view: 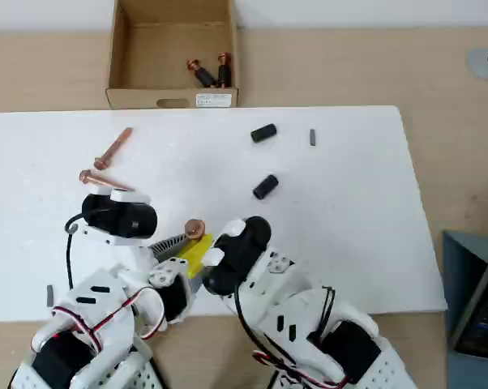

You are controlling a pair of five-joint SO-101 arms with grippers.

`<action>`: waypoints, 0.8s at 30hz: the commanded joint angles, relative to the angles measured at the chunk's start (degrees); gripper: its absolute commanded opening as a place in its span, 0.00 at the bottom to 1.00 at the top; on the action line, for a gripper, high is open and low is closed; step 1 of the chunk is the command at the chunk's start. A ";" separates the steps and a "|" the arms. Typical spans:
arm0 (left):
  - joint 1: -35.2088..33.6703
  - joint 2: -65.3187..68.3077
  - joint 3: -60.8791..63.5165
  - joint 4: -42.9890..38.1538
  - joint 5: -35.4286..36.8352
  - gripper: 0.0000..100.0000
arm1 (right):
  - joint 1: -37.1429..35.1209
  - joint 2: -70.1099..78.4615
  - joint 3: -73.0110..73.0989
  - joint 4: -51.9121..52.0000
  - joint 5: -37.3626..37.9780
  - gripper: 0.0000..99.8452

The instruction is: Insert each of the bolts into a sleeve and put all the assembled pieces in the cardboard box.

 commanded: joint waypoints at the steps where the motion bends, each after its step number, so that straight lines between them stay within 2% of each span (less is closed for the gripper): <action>1: 0.00 -0.13 -2.29 0.62 -0.44 0.00 | -0.40 -6.55 -1.45 -1.41 0.53 0.01; 6: -0.44 -0.13 -2.99 0.18 -0.44 0.02 | -0.40 -6.55 -1.19 -1.41 0.53 0.01; 12: -0.53 -0.04 -2.99 0.18 0.00 0.17 | -0.31 -6.55 -1.19 -1.41 0.53 0.01; 19: -2.64 0.13 -6.07 0.44 -0.35 0.16 | -0.31 -6.55 -1.10 -1.41 0.53 0.01; 24: -4.84 0.13 -9.93 3.87 -0.44 0.16 | -0.22 -6.55 -1.10 -1.41 0.53 0.01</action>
